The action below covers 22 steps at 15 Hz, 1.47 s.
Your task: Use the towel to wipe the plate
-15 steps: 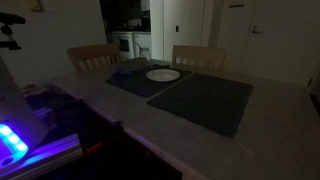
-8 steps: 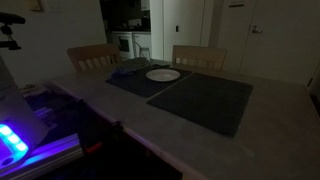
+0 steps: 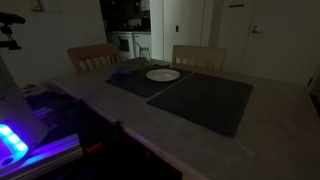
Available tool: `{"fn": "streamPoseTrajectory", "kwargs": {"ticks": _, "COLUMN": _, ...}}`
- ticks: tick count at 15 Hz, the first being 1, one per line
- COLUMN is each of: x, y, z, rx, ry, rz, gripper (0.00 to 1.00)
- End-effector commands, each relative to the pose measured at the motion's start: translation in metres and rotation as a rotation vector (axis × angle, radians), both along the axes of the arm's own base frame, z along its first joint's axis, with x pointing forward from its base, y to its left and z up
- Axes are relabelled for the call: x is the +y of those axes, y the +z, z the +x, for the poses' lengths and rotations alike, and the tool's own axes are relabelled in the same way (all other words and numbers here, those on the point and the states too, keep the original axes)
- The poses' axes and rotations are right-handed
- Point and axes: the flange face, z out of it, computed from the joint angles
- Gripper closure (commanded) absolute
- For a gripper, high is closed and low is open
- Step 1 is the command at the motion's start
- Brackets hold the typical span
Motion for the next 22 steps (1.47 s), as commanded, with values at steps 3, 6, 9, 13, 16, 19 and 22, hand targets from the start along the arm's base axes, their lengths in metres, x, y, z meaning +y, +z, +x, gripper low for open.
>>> {"fn": "streamPoseTrajectory", "kwargs": {"ticks": 3, "x": 0.026, "y": -0.043, "z": 0.082, "rx": 0.062, "ry": 0.238, "rz": 0.042, "gripper": 0.00}}
{"fn": "streamPoseTrajectory", "kwargs": {"ticks": 6, "x": 0.052, "y": -0.069, "z": 0.120, "rx": 0.097, "ry": 0.345, "rz": 0.040, "gripper": 0.00}}
{"fn": "streamPoseTrajectory", "kwargs": {"ticks": 9, "x": 0.079, "y": -0.095, "z": 0.152, "rx": 0.125, "ry": 0.389, "rz": 0.007, "gripper": 0.00}}
{"fn": "streamPoseTrajectory", "kwargs": {"ticks": 13, "x": 0.110, "y": -0.119, "z": 0.177, "rx": 0.150, "ry": 0.425, "rz": -0.050, "gripper": 0.00}}
{"fn": "streamPoseTrajectory", "kwargs": {"ticks": 16, "x": 0.128, "y": -0.130, "z": 0.179, "rx": 0.169, "ry": 0.392, "rz": -0.075, "gripper": 0.00}}
{"fn": "streamPoseTrajectory", "kwargs": {"ticks": 19, "x": 0.148, "y": -0.136, "z": 0.168, "rx": 0.183, "ry": 0.323, "rz": -0.068, "gripper": 0.00}}
{"fn": "streamPoseTrajectory", "kwargs": {"ticks": 22, "x": 0.164, "y": -0.140, "z": 0.158, "rx": 0.178, "ry": 0.230, "rz": -0.046, "gripper": 0.00}}
